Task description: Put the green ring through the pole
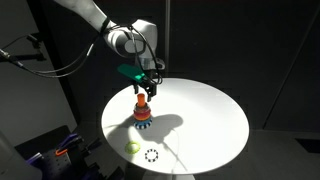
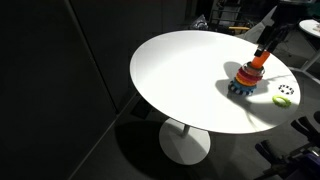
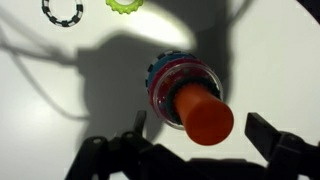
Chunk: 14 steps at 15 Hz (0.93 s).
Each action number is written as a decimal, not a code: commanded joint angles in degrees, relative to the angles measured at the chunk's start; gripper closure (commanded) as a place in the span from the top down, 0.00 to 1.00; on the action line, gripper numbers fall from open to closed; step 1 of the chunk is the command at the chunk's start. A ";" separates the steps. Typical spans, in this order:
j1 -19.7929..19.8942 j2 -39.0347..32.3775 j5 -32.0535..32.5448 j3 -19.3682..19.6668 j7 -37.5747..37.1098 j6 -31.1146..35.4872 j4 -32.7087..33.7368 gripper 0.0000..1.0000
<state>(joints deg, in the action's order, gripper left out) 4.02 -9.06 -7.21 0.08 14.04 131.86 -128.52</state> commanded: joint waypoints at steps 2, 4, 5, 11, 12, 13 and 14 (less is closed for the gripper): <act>-0.18 1.73 0.86 0.53 -0.72 -6.98 2.47 1.00; -0.70 2.54 2.89 0.73 -2.92 -8.82 3.40 1.00; -0.97 3.02 4.36 0.81 -4.26 -9.64 3.89 1.00; -2.24 6.86 10.85 0.45 -11.38 -15.19 6.31 1.00; -2.37 7.80 10.89 0.37 -11.57 -15.47 6.26 1.00; -2.47 8.64 10.80 0.35 -11.83 -15.20 6.04 1.00; -2.52 9.38 10.71 0.34 -11.90 -15.07 5.82 1.00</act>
<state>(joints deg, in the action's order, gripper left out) 2.09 -2.37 2.35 0.24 4.12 118.27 -122.71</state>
